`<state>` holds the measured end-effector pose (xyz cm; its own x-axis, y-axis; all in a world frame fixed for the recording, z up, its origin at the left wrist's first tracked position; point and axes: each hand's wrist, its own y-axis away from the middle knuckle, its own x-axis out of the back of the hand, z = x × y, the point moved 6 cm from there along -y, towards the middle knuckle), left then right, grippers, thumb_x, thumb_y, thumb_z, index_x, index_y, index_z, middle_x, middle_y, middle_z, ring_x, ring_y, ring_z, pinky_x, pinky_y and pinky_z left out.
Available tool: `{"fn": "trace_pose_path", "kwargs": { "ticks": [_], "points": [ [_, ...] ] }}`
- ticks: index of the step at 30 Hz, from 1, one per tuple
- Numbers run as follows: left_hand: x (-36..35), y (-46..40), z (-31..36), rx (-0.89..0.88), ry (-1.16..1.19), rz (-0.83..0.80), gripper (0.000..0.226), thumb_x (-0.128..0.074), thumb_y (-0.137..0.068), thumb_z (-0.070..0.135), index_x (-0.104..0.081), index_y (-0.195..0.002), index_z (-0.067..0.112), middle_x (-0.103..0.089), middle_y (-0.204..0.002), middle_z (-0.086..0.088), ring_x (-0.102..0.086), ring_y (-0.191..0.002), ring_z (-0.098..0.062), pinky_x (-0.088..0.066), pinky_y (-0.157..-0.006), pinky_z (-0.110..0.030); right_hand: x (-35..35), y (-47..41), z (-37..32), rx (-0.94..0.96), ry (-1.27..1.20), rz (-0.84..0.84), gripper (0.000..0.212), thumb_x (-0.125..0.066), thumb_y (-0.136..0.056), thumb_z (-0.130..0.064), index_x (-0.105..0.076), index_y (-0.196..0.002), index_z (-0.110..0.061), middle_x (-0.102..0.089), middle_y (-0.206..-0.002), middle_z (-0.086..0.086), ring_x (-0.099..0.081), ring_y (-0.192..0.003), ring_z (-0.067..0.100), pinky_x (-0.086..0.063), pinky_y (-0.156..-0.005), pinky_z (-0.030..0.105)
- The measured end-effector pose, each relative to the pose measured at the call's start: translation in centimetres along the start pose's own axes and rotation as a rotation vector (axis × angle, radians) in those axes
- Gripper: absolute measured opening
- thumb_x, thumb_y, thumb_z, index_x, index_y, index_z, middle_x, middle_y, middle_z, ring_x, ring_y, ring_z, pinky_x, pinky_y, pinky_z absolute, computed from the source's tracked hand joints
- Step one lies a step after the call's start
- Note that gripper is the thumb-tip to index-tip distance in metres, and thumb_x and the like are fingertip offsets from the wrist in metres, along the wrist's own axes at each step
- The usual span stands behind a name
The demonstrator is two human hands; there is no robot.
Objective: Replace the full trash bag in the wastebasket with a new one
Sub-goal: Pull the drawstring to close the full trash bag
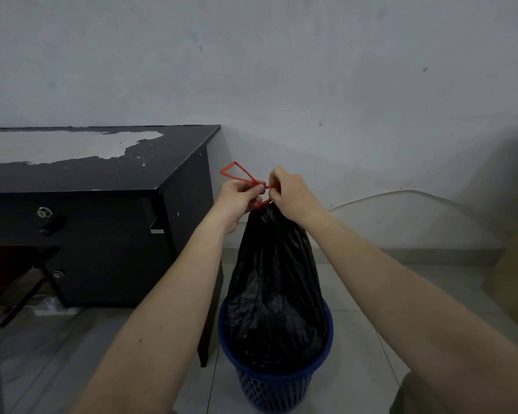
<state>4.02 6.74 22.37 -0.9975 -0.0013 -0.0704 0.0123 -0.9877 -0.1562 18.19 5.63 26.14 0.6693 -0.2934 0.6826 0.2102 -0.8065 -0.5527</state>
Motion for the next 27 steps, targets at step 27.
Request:
{"fn": "trace_pose_path", "kwargs": {
  "ticks": [27],
  "points": [
    [-0.3,-0.4,-0.8,0.01,0.202,0.018,0.009,-0.063,-0.096,0.004,-0.071,-0.101,0.004,-0.073,-0.091,-0.009,-0.069,-0.074,-0.014,-0.058,-0.073,-0.024,2.6,0.5,5.2,-0.298,-0.415,-0.118,0.027,-0.063,-0.095,-0.036,-0.076,-0.082,-0.016,-0.045,-0.048,-0.013,-0.044,-0.048,0.014,-0.04,-0.055,0.029]
  ]
}}
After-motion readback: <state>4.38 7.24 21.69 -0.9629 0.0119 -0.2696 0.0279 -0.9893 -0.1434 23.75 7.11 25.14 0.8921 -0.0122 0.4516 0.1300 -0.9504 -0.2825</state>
